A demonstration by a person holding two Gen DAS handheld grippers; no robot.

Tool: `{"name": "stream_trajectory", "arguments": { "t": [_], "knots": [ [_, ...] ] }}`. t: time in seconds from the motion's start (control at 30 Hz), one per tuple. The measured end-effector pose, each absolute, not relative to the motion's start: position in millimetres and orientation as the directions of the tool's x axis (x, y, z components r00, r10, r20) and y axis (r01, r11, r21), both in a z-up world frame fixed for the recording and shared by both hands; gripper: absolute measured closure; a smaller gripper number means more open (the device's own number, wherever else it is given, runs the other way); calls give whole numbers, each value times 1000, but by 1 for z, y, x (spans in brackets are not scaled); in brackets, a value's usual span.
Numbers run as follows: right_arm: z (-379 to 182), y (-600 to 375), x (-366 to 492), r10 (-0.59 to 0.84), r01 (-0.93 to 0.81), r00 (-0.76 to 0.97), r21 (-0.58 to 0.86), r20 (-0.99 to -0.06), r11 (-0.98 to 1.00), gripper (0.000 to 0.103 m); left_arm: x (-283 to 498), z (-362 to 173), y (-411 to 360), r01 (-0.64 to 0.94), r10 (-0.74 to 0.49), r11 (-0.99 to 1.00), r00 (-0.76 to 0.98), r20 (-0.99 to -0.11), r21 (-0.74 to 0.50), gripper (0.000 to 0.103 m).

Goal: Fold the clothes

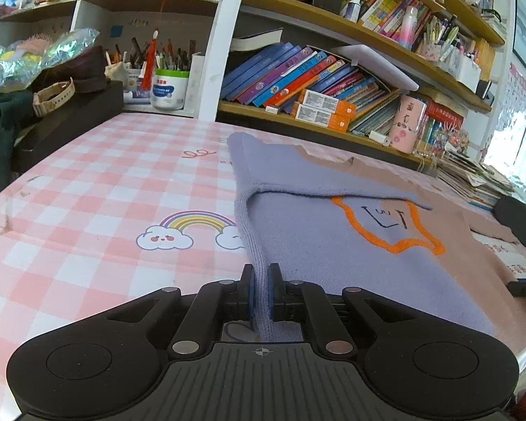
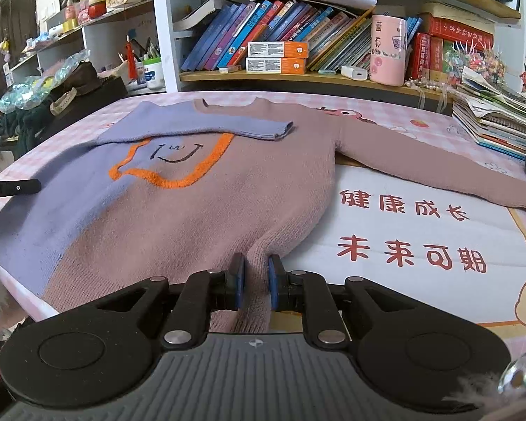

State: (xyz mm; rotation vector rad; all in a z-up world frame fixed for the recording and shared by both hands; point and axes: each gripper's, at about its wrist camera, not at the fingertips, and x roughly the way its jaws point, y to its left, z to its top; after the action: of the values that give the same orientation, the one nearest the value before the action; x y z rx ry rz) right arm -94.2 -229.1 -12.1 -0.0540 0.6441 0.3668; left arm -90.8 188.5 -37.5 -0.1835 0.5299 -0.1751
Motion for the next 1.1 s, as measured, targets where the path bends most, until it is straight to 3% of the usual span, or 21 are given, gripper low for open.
{"name": "stream_trajectory", "arguments": {
  "t": [0.67,0.9,0.97,1.1],
  "knots": [
    [-11,-222,-94,306,-364,732,29,-609,931,87,-89,-37,195,126,-206,973,852,-481,-193,93],
    [-3,-231,-98,299,-346,755,33,-584,938,81,-108,-17,190,110,-144,988,905,-400,-106,89],
    [2,-236,-98,296,-332,768,41,-568,942,77,-113,-10,184,135,-155,988,916,-371,-80,85],
    [9,-255,-94,253,-275,800,43,-544,960,71,-119,-2,164,229,-227,973,913,-339,-35,59]
  ]
}}
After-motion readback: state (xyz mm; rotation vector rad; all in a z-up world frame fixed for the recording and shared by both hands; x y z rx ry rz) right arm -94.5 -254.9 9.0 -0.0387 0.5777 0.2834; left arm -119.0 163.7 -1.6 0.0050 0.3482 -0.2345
